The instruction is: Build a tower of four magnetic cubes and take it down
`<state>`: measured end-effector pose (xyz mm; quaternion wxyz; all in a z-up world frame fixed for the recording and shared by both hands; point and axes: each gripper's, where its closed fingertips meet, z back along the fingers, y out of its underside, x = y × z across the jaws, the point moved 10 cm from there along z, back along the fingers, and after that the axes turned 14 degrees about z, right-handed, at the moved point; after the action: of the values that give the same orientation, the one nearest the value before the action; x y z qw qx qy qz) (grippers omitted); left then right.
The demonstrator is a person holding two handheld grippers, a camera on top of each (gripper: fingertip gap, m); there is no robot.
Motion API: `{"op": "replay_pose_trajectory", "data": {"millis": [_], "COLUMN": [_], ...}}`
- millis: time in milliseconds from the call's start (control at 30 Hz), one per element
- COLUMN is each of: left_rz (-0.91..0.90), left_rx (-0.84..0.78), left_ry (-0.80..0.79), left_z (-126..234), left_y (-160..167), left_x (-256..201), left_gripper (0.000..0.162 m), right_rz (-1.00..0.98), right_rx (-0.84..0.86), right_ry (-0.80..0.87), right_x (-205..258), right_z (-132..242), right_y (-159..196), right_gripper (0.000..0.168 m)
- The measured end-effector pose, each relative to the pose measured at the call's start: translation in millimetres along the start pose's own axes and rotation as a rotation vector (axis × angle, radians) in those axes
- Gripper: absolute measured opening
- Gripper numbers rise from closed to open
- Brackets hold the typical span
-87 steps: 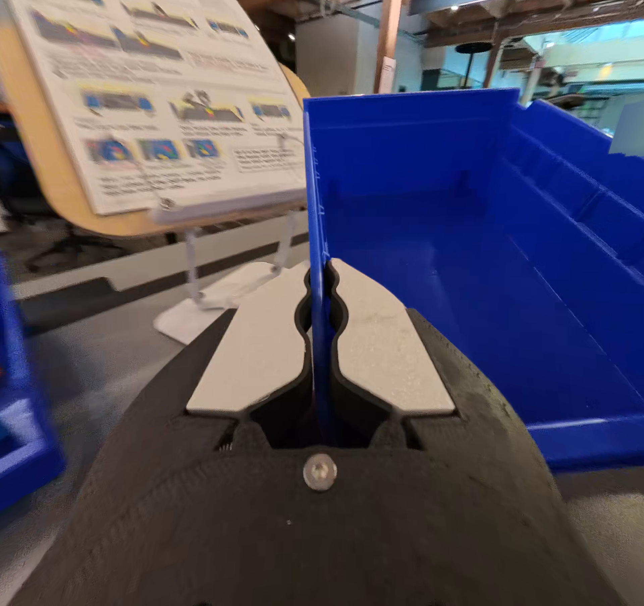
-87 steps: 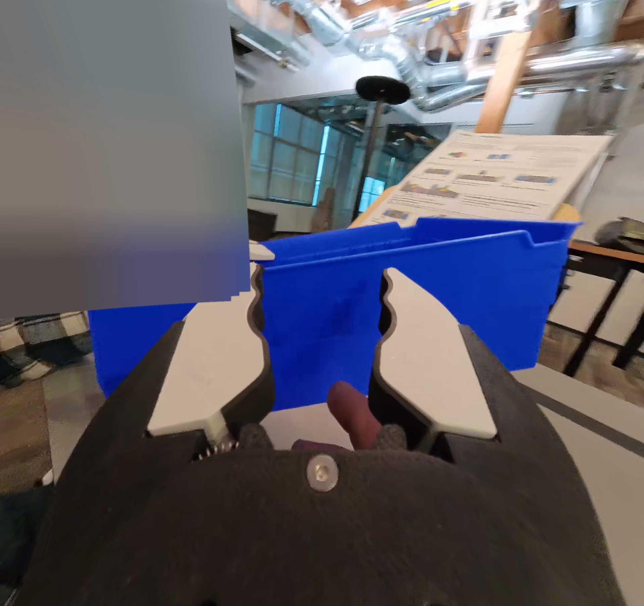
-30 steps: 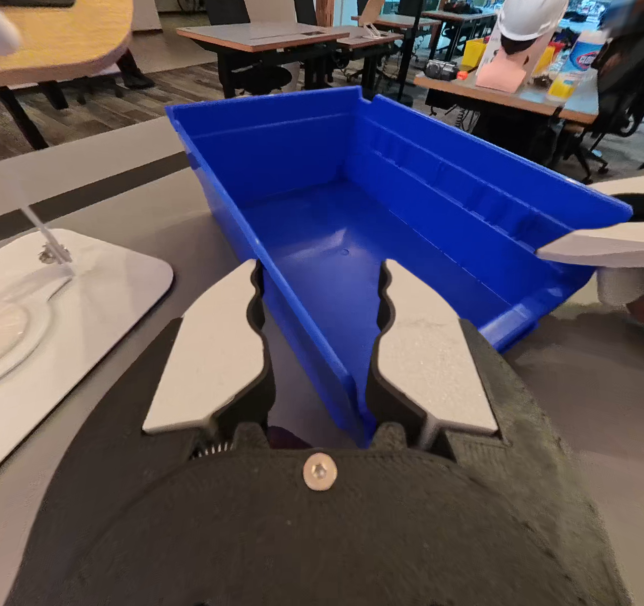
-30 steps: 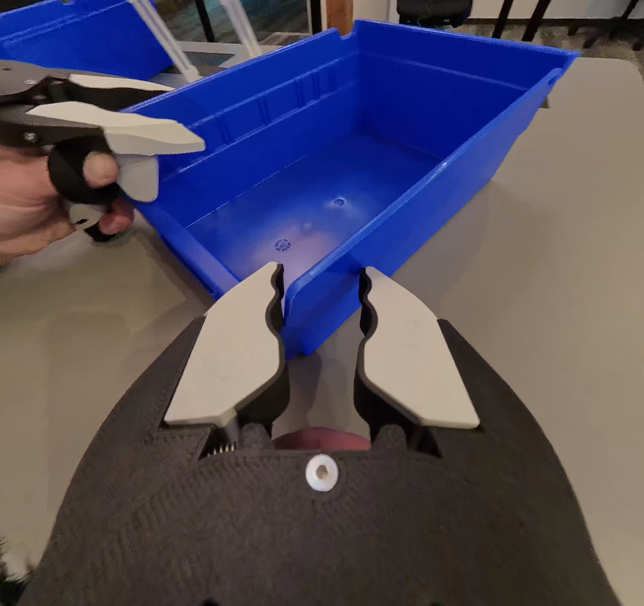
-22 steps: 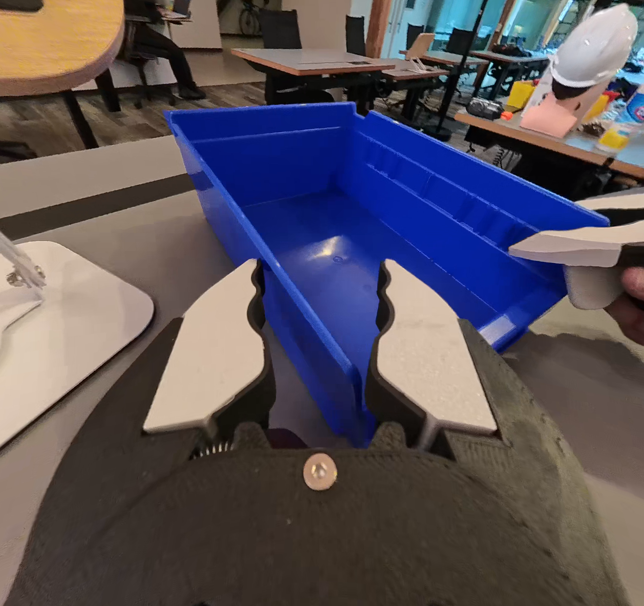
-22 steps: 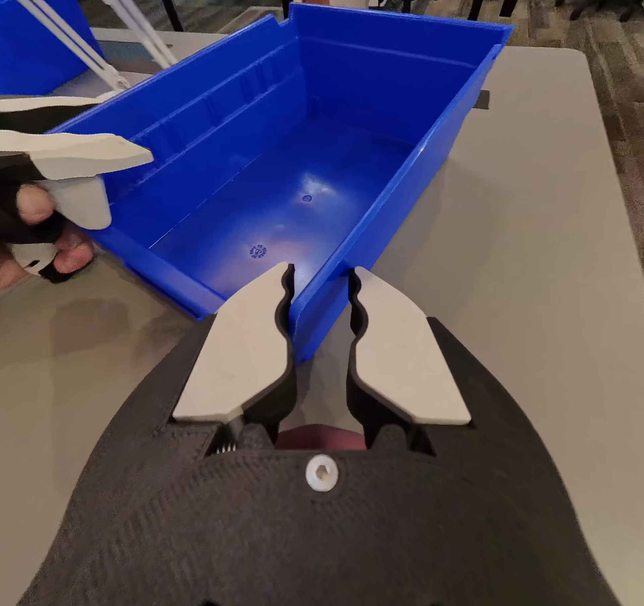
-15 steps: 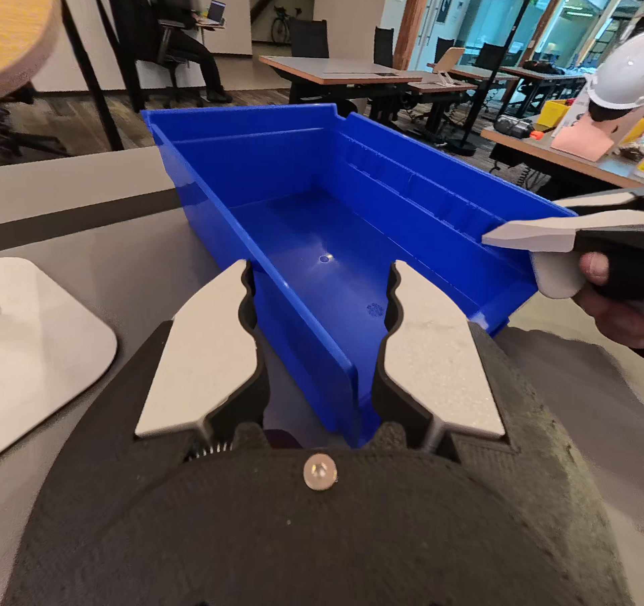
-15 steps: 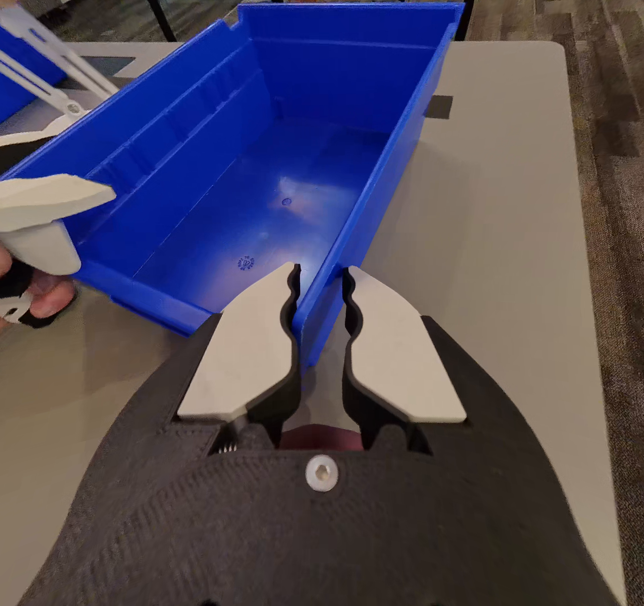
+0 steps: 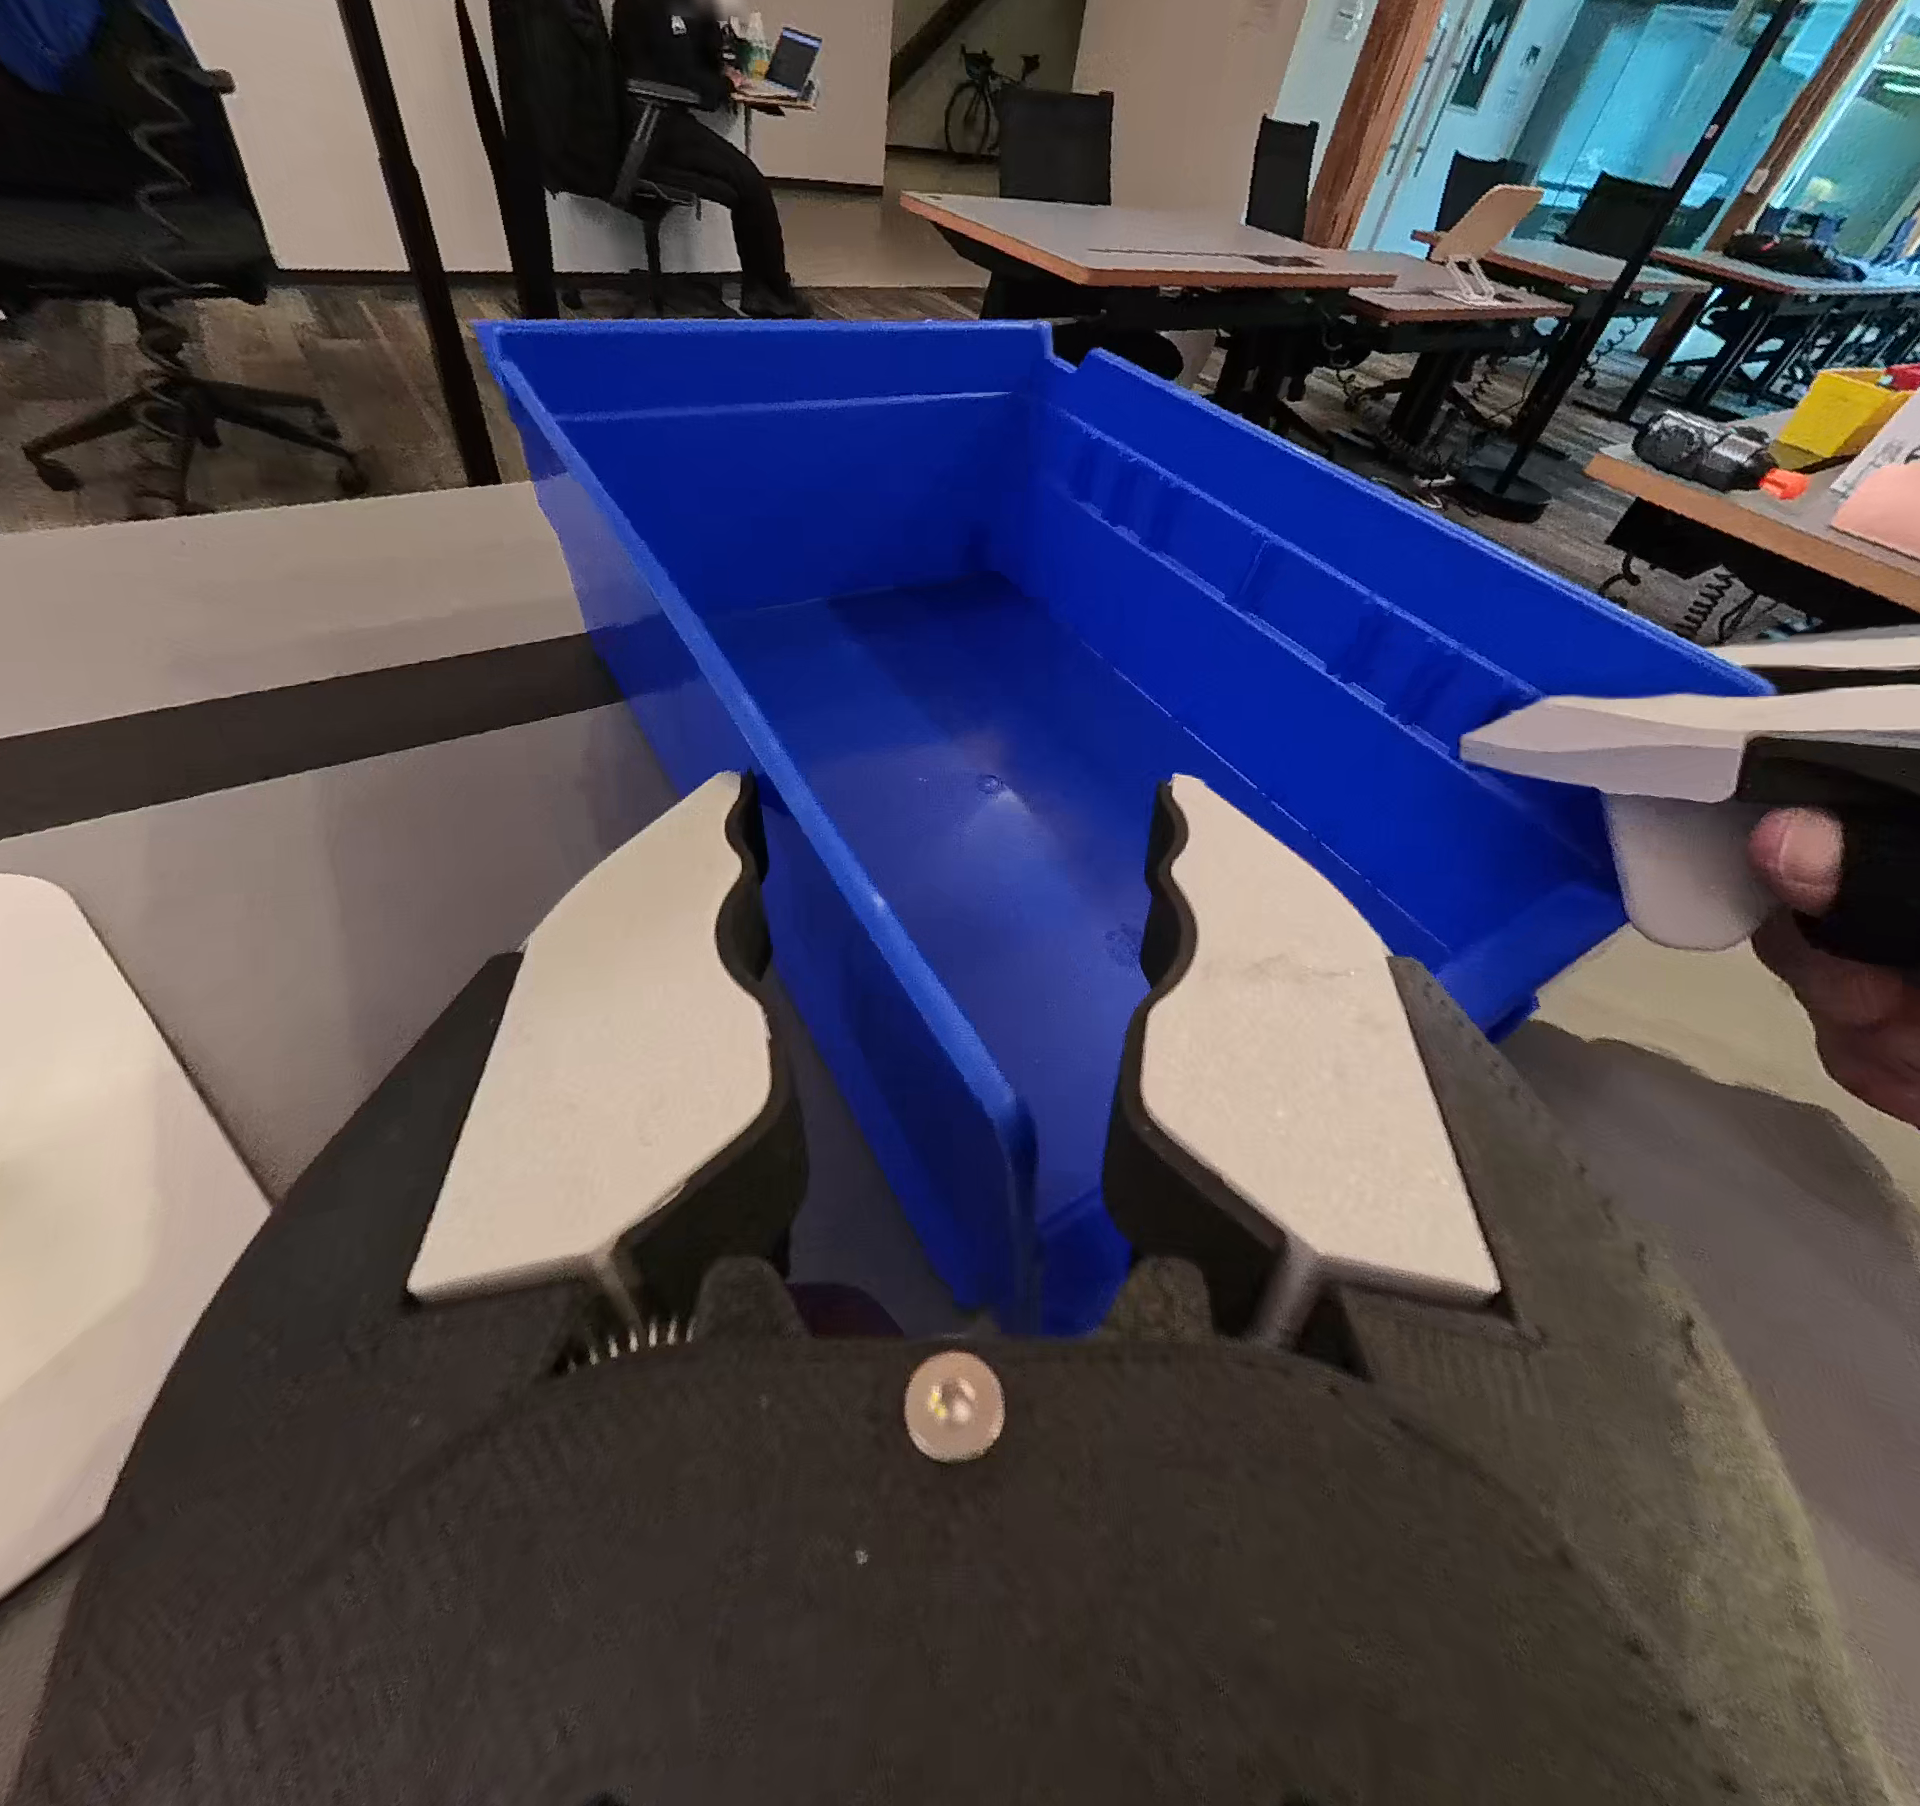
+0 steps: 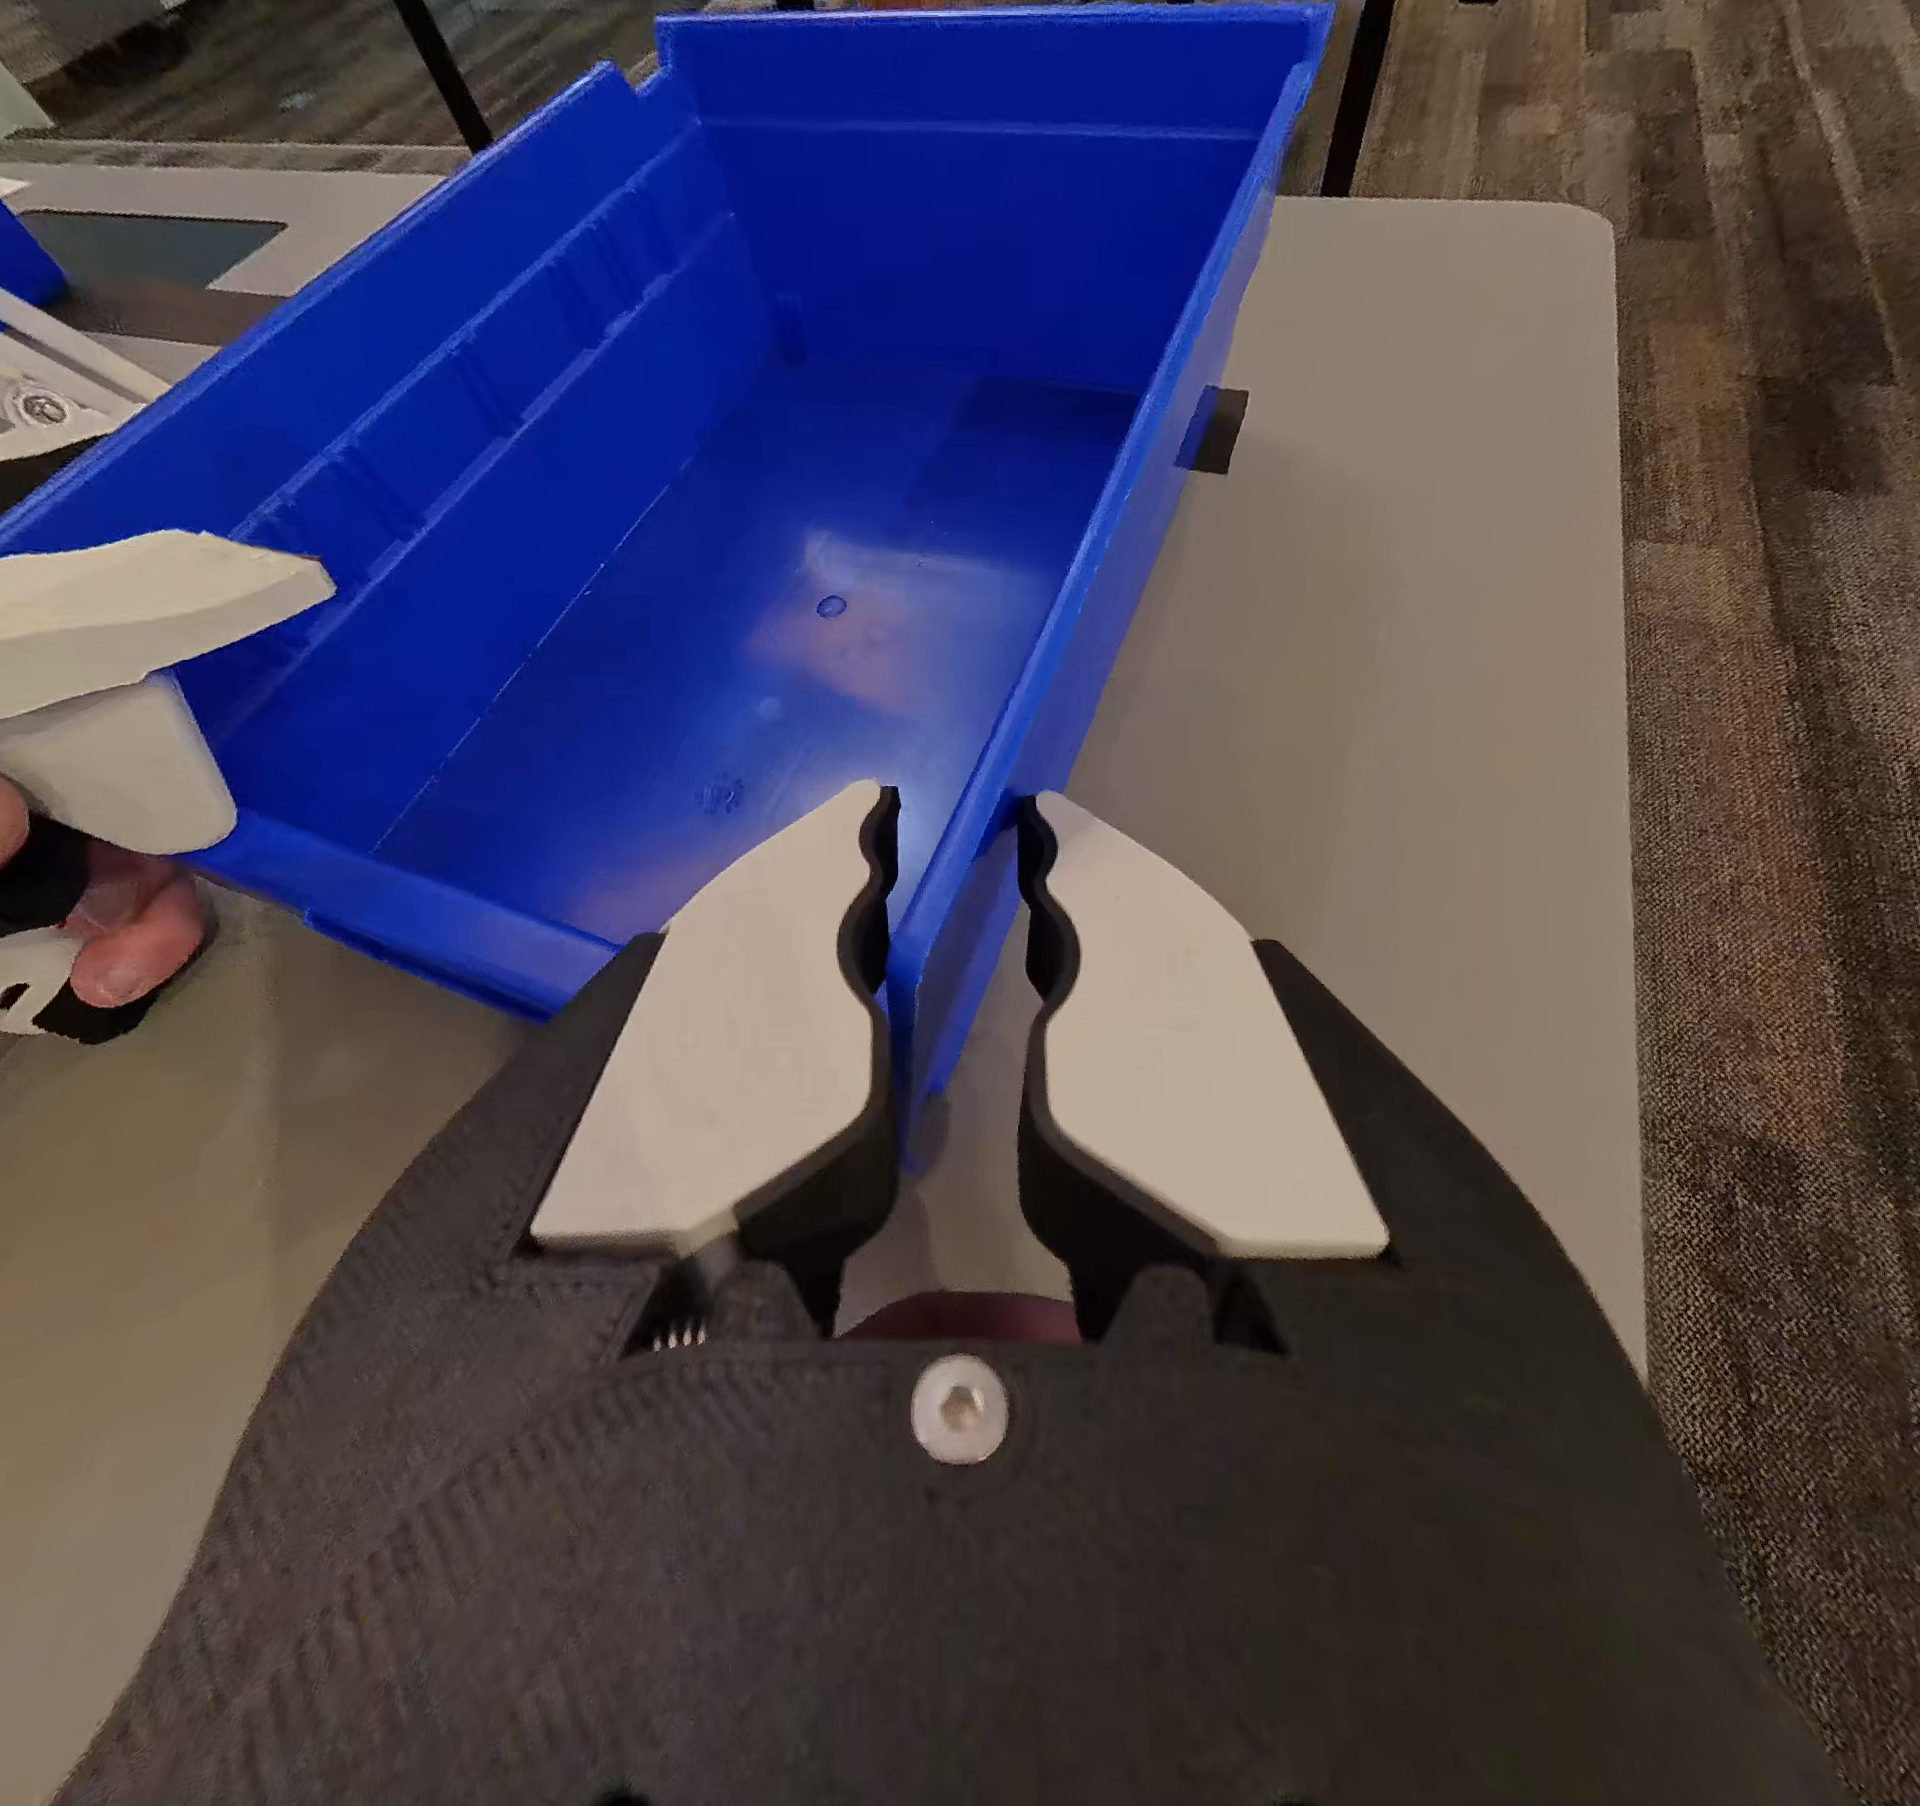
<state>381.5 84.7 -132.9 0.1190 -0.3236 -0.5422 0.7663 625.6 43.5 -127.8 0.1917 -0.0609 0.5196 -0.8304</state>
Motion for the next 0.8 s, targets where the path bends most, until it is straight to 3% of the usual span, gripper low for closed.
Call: {"op": "replay_pose_trajectory", "data": {"millis": [200,300,433,600,767,800], "left_rz": [0.023,0.037,-0.075,-0.238,-0.347,-0.368], "left_rx": [-0.002,-0.015,-0.160,-0.157,-0.093,-0.084], "left_ry": [0.019,0.081,0.152,0.257,0.206,0.179], "left_z": [-4,6,49,121,187,197], "left_y": [-2,-7,-19,-9,-9,-6], "left_x": [2,2,-12,-17,30,44], "left_gripper": [0.069,0.060,0.067,0.069,0.048,0.038], "right_rz": [-0.025,-0.030,0.063,0.286,0.448,0.475], "right_rx": [-0.029,-0.056,-0.103,-0.247,-0.331,-0.322], "right_ry": [-0.006,0.027,0.165,0.338,0.200,0.150], "right_x": [-6,-3,5,42,131,151], "right_z": [-4,-1,21,65,60,53], "right_y": [0,1,-7,-34,-45,-45], "right_gripper": [0.023,0.035,0.044,0.043,0.029,0.029]}}
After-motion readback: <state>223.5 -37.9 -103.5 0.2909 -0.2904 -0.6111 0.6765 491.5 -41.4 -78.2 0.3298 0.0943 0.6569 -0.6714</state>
